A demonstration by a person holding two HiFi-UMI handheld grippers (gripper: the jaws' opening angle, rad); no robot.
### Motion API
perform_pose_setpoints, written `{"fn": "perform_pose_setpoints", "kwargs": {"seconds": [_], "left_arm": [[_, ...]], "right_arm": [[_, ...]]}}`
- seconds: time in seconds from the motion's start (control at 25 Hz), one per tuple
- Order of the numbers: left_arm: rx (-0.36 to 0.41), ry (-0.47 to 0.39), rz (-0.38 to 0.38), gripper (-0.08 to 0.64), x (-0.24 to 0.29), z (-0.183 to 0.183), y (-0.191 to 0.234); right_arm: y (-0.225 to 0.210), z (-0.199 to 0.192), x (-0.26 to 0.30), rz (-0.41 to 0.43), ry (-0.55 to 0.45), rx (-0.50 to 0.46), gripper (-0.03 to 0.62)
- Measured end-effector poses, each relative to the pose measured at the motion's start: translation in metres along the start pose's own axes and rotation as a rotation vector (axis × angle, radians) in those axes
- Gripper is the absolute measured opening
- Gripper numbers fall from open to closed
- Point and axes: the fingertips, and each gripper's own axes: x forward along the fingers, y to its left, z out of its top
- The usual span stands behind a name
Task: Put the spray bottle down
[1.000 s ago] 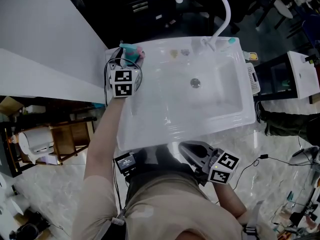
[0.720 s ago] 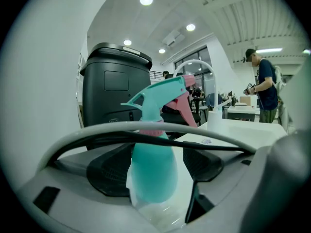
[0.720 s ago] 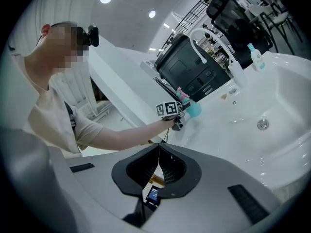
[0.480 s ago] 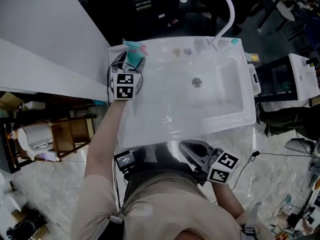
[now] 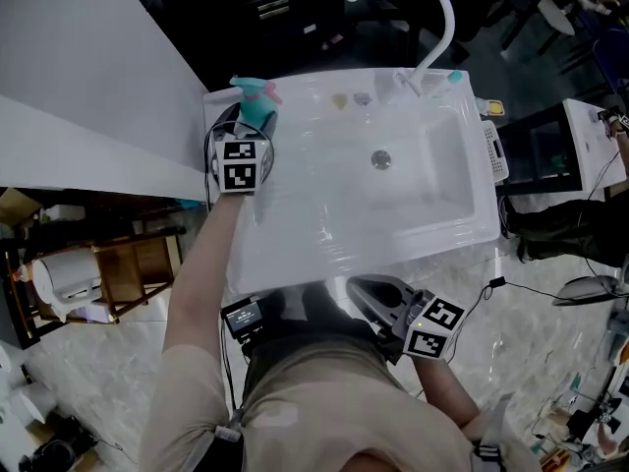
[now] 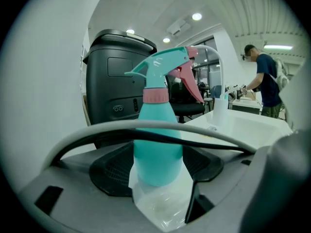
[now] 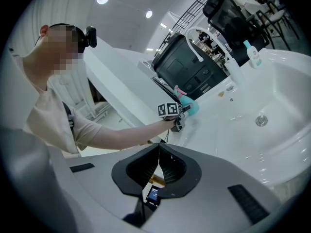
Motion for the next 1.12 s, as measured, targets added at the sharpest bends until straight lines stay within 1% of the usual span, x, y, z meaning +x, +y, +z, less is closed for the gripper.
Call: {"fn": "perform_pose_setpoints", "kwargs": {"seconds": [0.16,0.36,0.48,0.64,0.76,0.92,1.04,1.12], "left_arm": [[-0.005,0.002,-0.002,0.319,0.005,0.0,0.004],[-0.007,0.014,0.007,0.319,-0.002,-0.002,0.011],[-0.011,0.009,-0.011,0.319,0.0,0.001,0.006],[-0.074,-0.027,-0.055,0.319,-0.008,0.006,0.002],[-0.063,-0.029,-0.066,0.321,-0.012,0.01,-0.003],[-0.076,-0.035,-0.085,0.319,-0.019,0.016,-0.007],[-0.06,-0.027,-0.094,0.321,-0.023,0.018,-0.011],[-0.08,-0.017,-0.094,0.319,-0.027,0.016,-0.011]], "right_arm": [[-0.003,-0.001,0.002,-0.002,-0.003,0.005,0.02],[0.0,-0.003,0.004,0.006,0.006,0.014,0.02],[0.0,0.0,0.003,0.0,0.004,0.001,0.02],[0.001,-0.003,0.004,0.002,0.004,-0.002,0.02],[0.006,-0.003,0.004,0.008,0.002,-0.005,0.02],[0.012,-0.008,0.005,0.024,-0.001,0.009,0.02],[0.018,-0.012,0.006,0.033,0.006,0.007,0.02],[0.023,-0.013,0.007,0.043,0.01,-0.001,0.02]]}}
